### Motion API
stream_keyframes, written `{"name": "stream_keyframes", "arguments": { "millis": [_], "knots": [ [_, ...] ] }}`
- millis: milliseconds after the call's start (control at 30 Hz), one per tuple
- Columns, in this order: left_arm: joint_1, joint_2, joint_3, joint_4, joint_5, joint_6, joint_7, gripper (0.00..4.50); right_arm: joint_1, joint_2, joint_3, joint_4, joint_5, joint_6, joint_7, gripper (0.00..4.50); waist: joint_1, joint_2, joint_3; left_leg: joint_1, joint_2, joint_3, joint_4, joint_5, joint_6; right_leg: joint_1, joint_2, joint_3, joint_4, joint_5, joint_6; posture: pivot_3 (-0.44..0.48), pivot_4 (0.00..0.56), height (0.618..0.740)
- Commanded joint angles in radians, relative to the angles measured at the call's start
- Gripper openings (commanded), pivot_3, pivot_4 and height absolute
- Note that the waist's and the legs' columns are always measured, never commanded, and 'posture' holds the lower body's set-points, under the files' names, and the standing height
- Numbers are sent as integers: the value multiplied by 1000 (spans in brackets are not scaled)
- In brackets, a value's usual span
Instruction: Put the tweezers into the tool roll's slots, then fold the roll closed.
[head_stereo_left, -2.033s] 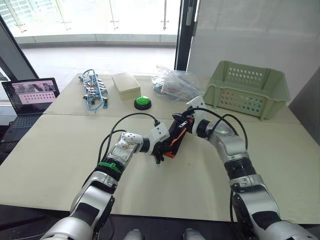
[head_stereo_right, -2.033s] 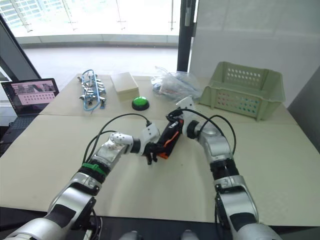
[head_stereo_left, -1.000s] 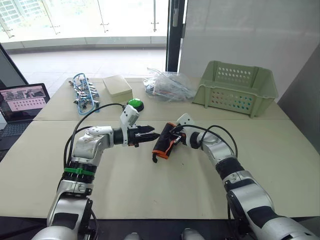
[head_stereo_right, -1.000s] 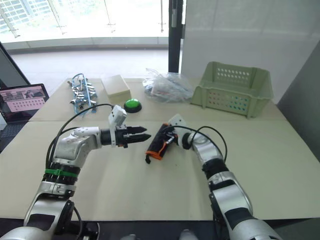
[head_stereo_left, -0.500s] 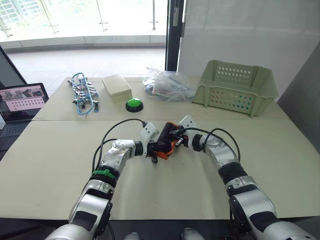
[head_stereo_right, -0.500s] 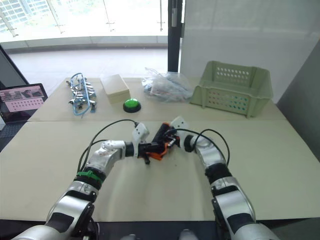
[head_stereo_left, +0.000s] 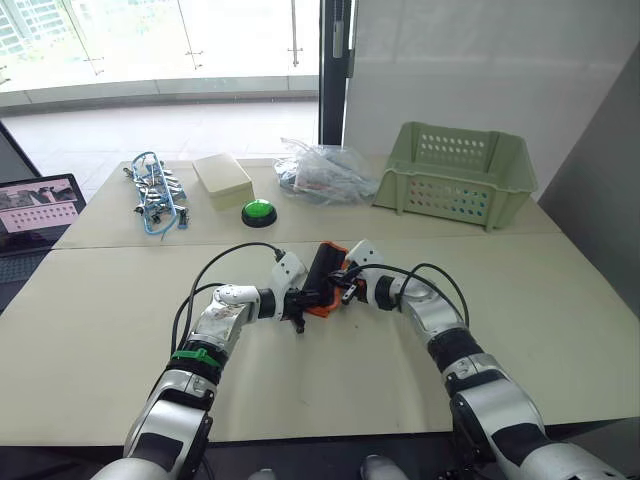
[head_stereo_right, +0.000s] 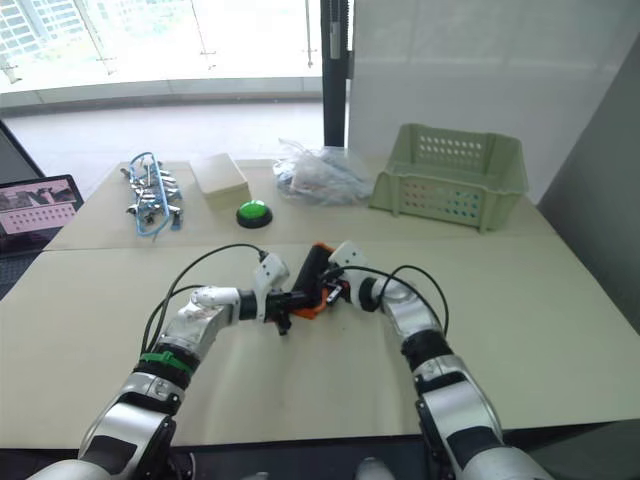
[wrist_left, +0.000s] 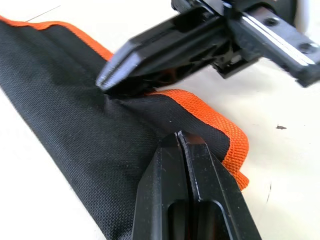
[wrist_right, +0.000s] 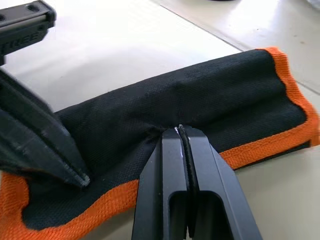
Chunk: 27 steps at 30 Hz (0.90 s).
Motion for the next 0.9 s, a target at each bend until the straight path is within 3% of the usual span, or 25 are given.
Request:
{"name": "stream_keyframes", "arguments": {
  "millis": [33,333,567,700,900],
  "knots": [
    [60,9,-40,23,29,64,-13,59,-57,-1,-9,166,-54,-24,-108,0,1,0,0,2,0,0,0,0,0,2,0,0,0,0,1,0,150,740],
    [95,21,-28,-31,15,92,-9,59,-187,24,-71,305,-50,-149,-194,0,0,0,0,0,0,0,-2,-1,2,2,-1,0,-2,0,0,0,150,740],
    [109,49,25,-148,-56,120,-41,59,-218,65,-211,270,75,-271,-25,0,-17,1,1,-14,0,0,-3,-1,1,-14,-1,1,0,0,-1,0,150,740],
    [92,60,59,-196,-96,124,-45,59,-181,82,-146,308,-6,-203,-5,0,-22,1,1,-16,0,0,-3,-1,1,-16,-1,1,0,1,-1,0,150,740],
    [2,-17,185,-159,-183,41,36,59,-148,83,-112,336,-63,-80,-96,0,-9,1,2,-26,-2,0,0,0,0,-26,-3,1,3,1,-2,0,150,740]
  ]
}}
